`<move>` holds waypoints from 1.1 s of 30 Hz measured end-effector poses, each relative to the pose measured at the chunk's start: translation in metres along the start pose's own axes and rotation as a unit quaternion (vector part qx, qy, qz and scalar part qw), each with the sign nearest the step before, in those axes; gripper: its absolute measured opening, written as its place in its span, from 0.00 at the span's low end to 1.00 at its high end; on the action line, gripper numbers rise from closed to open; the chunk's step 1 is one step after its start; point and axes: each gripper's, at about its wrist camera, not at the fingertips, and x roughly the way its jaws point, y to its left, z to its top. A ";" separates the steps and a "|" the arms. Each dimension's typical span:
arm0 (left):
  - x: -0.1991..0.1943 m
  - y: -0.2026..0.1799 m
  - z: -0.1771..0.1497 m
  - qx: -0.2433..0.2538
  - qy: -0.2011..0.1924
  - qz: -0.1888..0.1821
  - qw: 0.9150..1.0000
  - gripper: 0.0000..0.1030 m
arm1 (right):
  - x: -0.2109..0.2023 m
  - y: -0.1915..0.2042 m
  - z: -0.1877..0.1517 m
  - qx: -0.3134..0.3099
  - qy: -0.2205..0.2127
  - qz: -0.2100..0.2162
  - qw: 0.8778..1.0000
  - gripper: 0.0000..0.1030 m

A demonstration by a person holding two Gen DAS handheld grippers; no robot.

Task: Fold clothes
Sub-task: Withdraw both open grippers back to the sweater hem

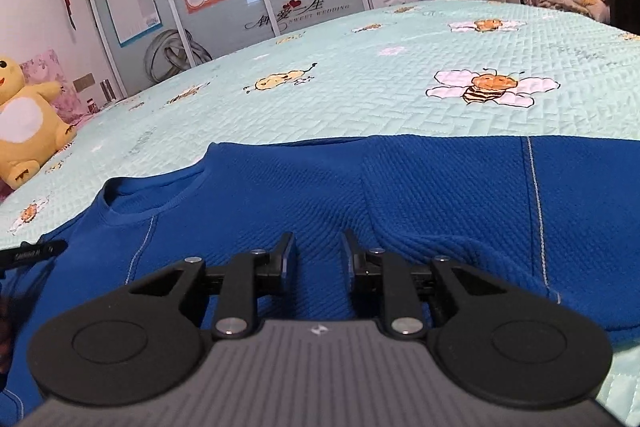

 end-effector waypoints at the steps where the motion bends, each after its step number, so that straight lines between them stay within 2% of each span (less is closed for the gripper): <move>1: -0.023 -0.005 -0.008 0.006 -0.001 -0.021 1.000 0.45 | -0.005 0.008 0.000 -0.002 0.008 -0.011 1.000 0.24; 3: -0.068 -0.015 -0.023 0.018 -0.003 -0.063 0.998 0.54 | -0.016 0.024 0.001 -0.005 0.023 -0.033 0.999 0.25; 4: -0.091 -0.020 -0.031 0.025 -0.005 -0.084 0.996 0.55 | -0.022 0.033 0.000 -0.007 0.031 -0.041 0.999 0.27; 6: -0.111 -0.035 -0.060 0.048 0.019 -0.090 0.995 0.57 | -0.049 0.068 -0.021 -0.007 0.049 0.063 0.997 0.30; 7: -0.114 -0.038 -0.076 0.070 0.026 -0.071 0.995 0.57 | -0.060 0.086 -0.035 -0.029 0.060 0.095 0.993 0.34; 8: -0.117 -0.040 -0.091 0.092 0.033 -0.051 0.994 0.61 | -0.070 0.102 -0.050 -0.063 0.065 0.098 0.991 0.35; 9: -0.122 -0.030 -0.099 0.087 0.029 -0.034 0.995 0.68 | -0.077 0.105 -0.062 -0.092 0.064 0.077 0.991 0.36; 10: -0.127 -0.019 -0.106 0.081 0.024 -0.017 0.996 0.70 | -0.085 0.108 -0.073 -0.119 0.063 0.056 0.989 0.45; 11: -0.131 -0.003 -0.108 0.063 0.032 -0.004 0.997 0.70 | -0.093 0.091 -0.076 -0.105 0.059 0.050 0.991 0.49; 12: -0.135 0.013 -0.111 0.045 0.041 0.010 0.998 0.70 | -0.100 0.064 -0.073 -0.070 0.057 0.037 0.995 0.47; 13: -0.139 0.030 -0.113 0.027 0.049 0.023 0.998 0.71 | -0.107 0.038 -0.069 -0.037 0.056 0.023 0.998 0.40; 14: -0.143 0.041 -0.116 0.010 0.058 0.032 0.998 0.70 | -0.113 0.014 -0.066 -0.018 0.050 -0.007 0.999 0.28; 15: -0.148 0.053 -0.120 -0.007 0.066 0.040 0.997 0.67 | -0.121 -0.006 -0.064 -0.004 0.049 -0.031 0.998 0.19; 16: -0.158 0.052 -0.121 -0.013 0.061 0.037 0.997 0.61 | -0.131 0.000 -0.067 -0.011 0.052 -0.023 0.998 0.05; 17: -0.168 0.051 -0.122 -0.018 0.055 0.034 0.998 0.47 | -0.142 0.006 -0.069 -0.019 0.054 -0.014 0.998 0.07; 18: -0.177 0.039 -0.122 -0.010 0.049 0.030 0.998 0.41 | -0.152 0.011 -0.072 -0.027 0.056 -0.005 0.998 0.11; 20: -0.197 -0.003 -0.126 0.041 0.026 -0.005 0.999 0.42 | -0.172 0.023 -0.078 -0.042 0.060 0.012 0.997 0.28; 21: -0.208 -0.025 -0.130 0.075 0.012 -0.026 0.997 0.47 | -0.182 0.030 -0.081 -0.050 0.063 0.021 0.997 0.33; 22: -0.217 -0.044 -0.138 0.114 0.005 -0.038 0.993 0.48 | -0.187 0.046 -0.095 -0.066 0.078 0.052 0.993 0.38; 23: -0.223 -0.057 -0.148 0.149 0.007 -0.041 0.988 0.48 | -0.191 0.061 -0.109 -0.082 0.093 0.081 0.989 0.38; 25: -0.223 -0.062 -0.175 0.199 0.020 -0.012 0.980 0.50 | -0.201 0.073 -0.131 -0.135 0.100 0.069 0.983 0.37; 26: -0.225 -0.052 -0.185 0.202 0.010 0.003 0.979 0.55 | -0.208 0.063 -0.136 -0.148 0.091 0.066 0.983 0.34; 27: -0.226 -0.038 -0.191 0.190 0.012 0.015 0.982 0.61 | -0.214 0.053 -0.140 -0.160 0.082 0.061 0.982 0.35; 28: -0.230 -0.021 -0.191 0.162 0.020 0.012 0.986 0.62 | -0.221 0.035 -0.137 -0.149 0.079 0.034 0.985 0.37; 29: -0.235 -0.011 -0.189 0.146 0.028 0.020 0.989 0.61 | -0.228 0.017 -0.134 -0.138 0.076 0.007 0.988 0.35; 30: -0.239 -0.003 -0.187 0.131 0.037 0.029 0.990 0.54 | -0.235 -0.001 -0.131 -0.127 0.073 -0.021 0.989 0.34; 31: -0.246 -0.001 -0.185 0.132 0.032 0.037 0.990 0.50 | -0.245 -0.010 -0.128 -0.121 0.069 -0.053 0.989 0.29; 32: -0.254 0.000 -0.184 0.133 0.025 0.045 0.990 0.50 | -0.255 -0.010 -0.125 -0.122 0.063 -0.064 0.988 0.30; 33: -0.262 -0.004 -0.182 0.125 0.015 0.026 0.992 0.50 | -0.265 -0.009 -0.124 -0.124 0.057 -0.073 0.988 0.30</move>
